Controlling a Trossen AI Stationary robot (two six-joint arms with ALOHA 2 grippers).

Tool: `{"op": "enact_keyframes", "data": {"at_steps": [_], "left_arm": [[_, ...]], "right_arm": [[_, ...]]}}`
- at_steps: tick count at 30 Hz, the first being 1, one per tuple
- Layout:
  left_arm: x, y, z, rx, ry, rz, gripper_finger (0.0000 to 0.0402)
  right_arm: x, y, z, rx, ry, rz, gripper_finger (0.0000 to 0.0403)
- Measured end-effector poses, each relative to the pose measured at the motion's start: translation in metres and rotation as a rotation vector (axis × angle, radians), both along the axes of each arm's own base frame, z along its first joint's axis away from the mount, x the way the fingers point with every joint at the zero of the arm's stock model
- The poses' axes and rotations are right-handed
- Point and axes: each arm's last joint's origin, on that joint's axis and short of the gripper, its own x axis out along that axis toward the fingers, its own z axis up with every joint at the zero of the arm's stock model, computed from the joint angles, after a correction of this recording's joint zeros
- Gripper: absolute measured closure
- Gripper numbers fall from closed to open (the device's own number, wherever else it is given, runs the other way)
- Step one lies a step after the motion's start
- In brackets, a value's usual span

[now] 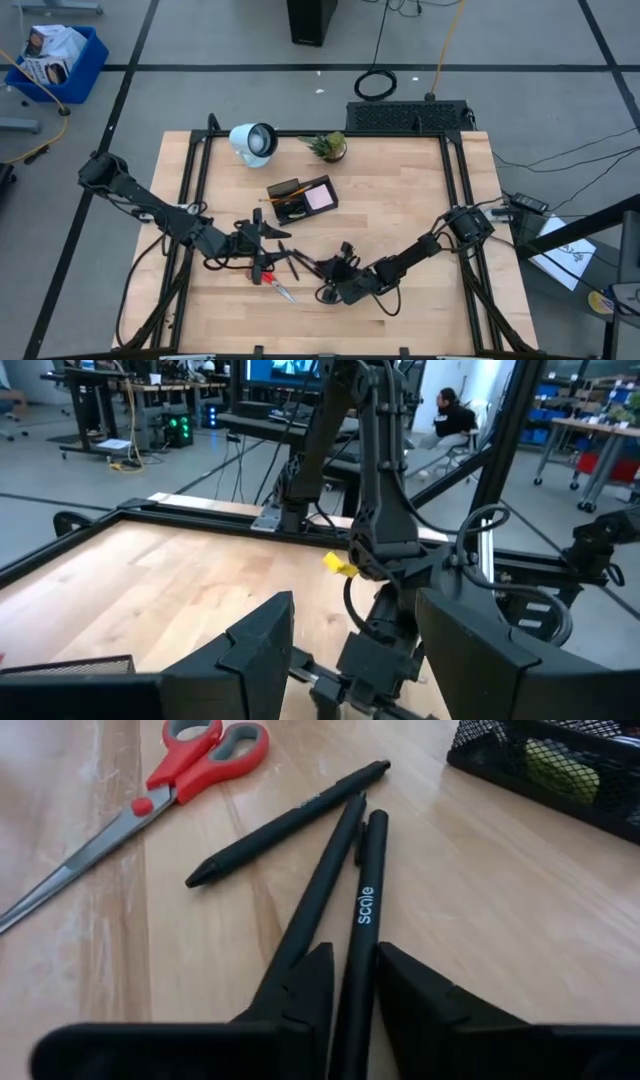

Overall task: Pick and place office supplies into organizer
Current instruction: Put the black pen into the black desk organizer

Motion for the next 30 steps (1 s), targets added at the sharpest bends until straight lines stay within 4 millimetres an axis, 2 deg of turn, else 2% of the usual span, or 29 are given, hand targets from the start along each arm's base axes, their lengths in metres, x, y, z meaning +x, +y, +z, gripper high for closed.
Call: {"op": "enact_keyframes", "data": {"at_steps": [6,14,20,23,30], "left_arm": [[0.000,0.001,-0.004,-0.005,0.037,0.004,0.0185],[0.000,0.002,-0.003,-0.049,0.025,0.043,0.0185],[0.000,0.003,-0.001,-0.074,0.001,0.101,0.0185],[0.000,0.003,0.002,-0.090,-0.031,0.098,0.0185],[0.002,0.006,0.009,-0.132,-0.098,0.110,0.0186]], "right_arm": [[-0.002,-0.002,-0.002,-0.009,0.015,0.012,0.0378],[-0.002,-0.003,0.015,-0.107,-0.006,0.001,0.0365],[-0.002,-0.005,0.048,-0.191,-0.038,0.022,0.0377],[-0.004,-0.006,0.075,-0.246,-0.087,0.023,0.0377],[-0.029,-0.018,0.129,-0.242,-0.209,0.033,0.0368]]}}
